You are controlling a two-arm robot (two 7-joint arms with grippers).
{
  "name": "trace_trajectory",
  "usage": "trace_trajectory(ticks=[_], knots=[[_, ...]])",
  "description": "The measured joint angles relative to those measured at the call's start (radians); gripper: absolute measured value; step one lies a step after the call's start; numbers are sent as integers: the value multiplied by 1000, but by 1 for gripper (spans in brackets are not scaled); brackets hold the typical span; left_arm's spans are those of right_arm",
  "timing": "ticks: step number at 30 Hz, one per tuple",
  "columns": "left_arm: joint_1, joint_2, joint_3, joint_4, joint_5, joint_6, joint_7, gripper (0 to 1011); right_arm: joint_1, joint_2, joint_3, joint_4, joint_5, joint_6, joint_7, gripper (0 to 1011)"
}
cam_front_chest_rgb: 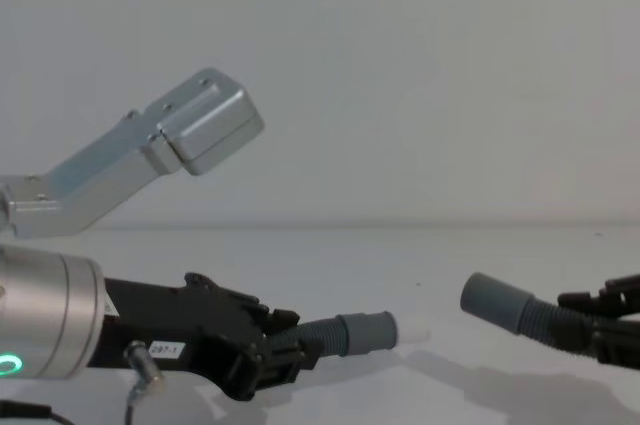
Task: Use both hands to pick up one end of the pipe from the table, align the ends, and insert them.
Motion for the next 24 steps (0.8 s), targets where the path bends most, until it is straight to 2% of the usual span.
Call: trace_trajectory(ticks=[5,11,24], knots=[[-22,42,25,-15,57,-52,-34,317,17,28,-8,-22,-45,-23,22,262],[-39,77,44,-30,104,-96,-62,317,40,59,-24,-41,-92,-40,53,262],[-56,113,62,-45,153,-140,-92,317,115,121,-90,-66,-212,-62,154,262]])
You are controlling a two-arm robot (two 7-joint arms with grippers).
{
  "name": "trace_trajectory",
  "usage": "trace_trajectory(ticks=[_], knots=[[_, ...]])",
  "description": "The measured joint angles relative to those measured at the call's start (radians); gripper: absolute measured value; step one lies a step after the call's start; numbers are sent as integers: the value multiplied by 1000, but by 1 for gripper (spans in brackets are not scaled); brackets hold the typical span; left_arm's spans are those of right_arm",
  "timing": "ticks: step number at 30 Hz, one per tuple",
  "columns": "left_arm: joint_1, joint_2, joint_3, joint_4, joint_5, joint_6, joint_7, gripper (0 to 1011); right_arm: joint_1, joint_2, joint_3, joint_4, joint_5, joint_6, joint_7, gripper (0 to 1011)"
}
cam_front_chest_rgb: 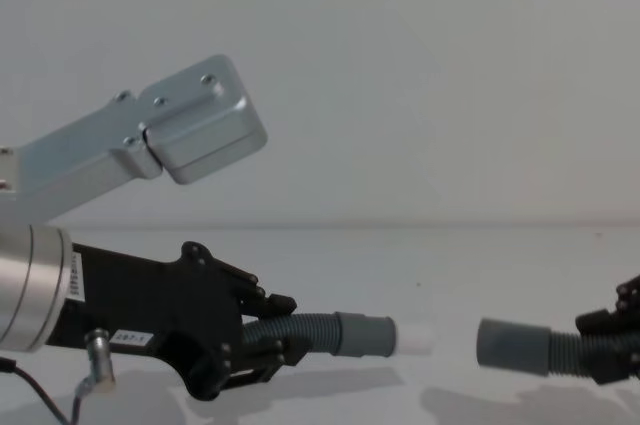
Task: Use both hands to pick up one end of the pipe from the table, align the ends, and insert them.
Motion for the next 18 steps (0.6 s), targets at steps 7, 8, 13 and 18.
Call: trace_trajectory(ticks=[7,8,13,18], knots=[[-4,8,4,-4,11,-10,-7,317,57,19,-49,-2,-70,-15,74,262],[-4,9,5,-4,12,-11,-8,317,71,20,-60,-1,-82,-19,88,262],[-6,13,6,-5,16,-15,-11,317,118,20,-94,9,-128,-36,142,262],[-7,15,8,-6,19,-18,-12,317,147,10,-114,21,-150,-44,165,262]])
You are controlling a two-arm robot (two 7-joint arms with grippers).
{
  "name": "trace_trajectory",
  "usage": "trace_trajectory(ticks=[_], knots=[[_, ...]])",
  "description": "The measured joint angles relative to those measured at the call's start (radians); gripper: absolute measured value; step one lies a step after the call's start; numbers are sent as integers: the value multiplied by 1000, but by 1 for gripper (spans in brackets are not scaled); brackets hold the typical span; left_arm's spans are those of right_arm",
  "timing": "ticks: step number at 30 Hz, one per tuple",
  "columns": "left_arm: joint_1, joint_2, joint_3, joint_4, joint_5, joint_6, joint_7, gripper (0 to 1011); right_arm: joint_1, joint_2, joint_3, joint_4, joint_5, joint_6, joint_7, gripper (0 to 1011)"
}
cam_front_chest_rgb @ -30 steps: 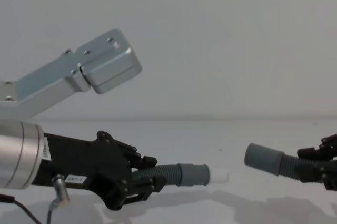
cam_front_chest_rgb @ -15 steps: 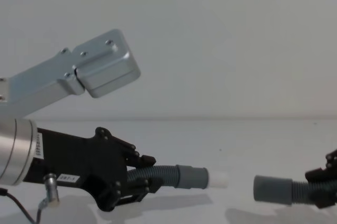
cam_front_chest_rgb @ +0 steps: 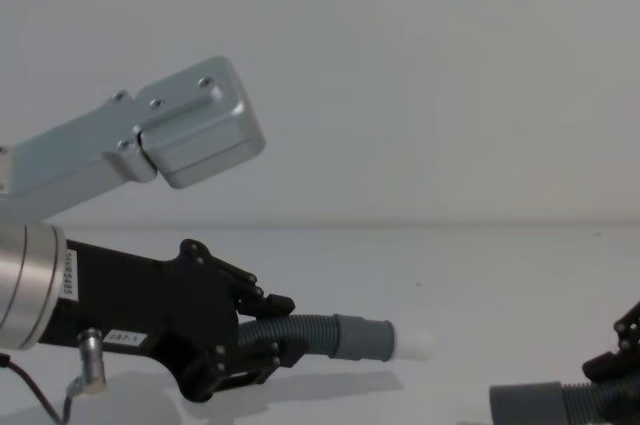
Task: Use both hands to pick up one end of the pipe from the table, align the ends, and insert them.
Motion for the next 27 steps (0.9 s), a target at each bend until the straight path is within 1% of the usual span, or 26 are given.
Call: trace_trajectory(ticks=[7,16,27], knots=[[-1,2,1,-1,2,-2,-1,317,32,-18,-13,19,-14,-5,13,262],[-1,3,2,-1,4,-4,-2,317,61,-39,-23,40,-19,-4,15,262],[-2,4,2,-1,5,-5,-3,318,92,-60,-43,70,-24,18,26,262]])
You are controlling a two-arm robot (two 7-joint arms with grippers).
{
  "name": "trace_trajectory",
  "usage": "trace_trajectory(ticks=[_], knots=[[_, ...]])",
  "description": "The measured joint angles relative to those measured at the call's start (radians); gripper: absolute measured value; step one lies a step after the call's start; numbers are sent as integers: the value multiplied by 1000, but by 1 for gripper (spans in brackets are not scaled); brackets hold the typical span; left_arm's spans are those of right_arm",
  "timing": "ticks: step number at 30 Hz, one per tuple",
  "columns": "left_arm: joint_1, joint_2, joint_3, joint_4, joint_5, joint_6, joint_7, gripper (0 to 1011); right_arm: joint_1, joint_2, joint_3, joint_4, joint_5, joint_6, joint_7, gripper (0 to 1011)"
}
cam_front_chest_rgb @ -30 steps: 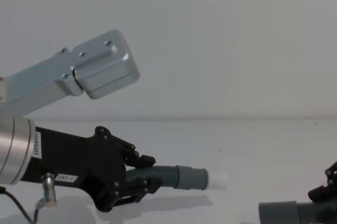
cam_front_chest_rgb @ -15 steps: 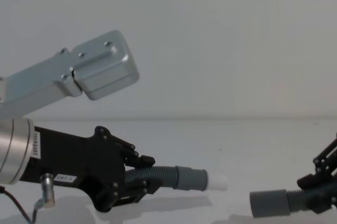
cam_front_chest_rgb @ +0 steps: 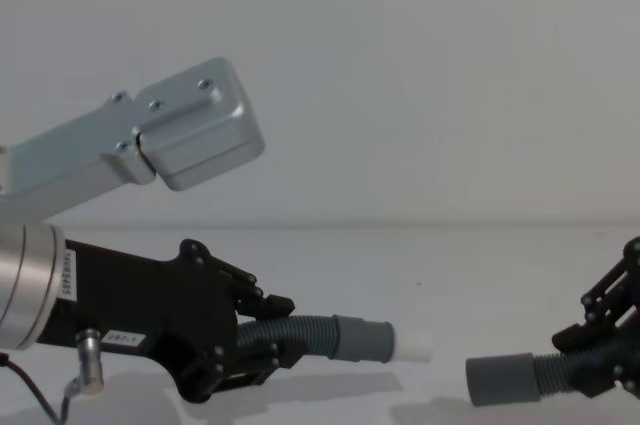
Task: Use both hands to pick up one end of the pipe from the table, align the ends, and insert them.
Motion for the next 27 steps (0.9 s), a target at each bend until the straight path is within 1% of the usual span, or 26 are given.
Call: trace_trajectory(ticks=[6,27], knots=[[0,0,0,0,0,0,0,317,14,-12,-9,16,-3,11,1,262],[0,0,0,0,0,0,0,317,50,-47,-28,58,-2,13,-13,262]])
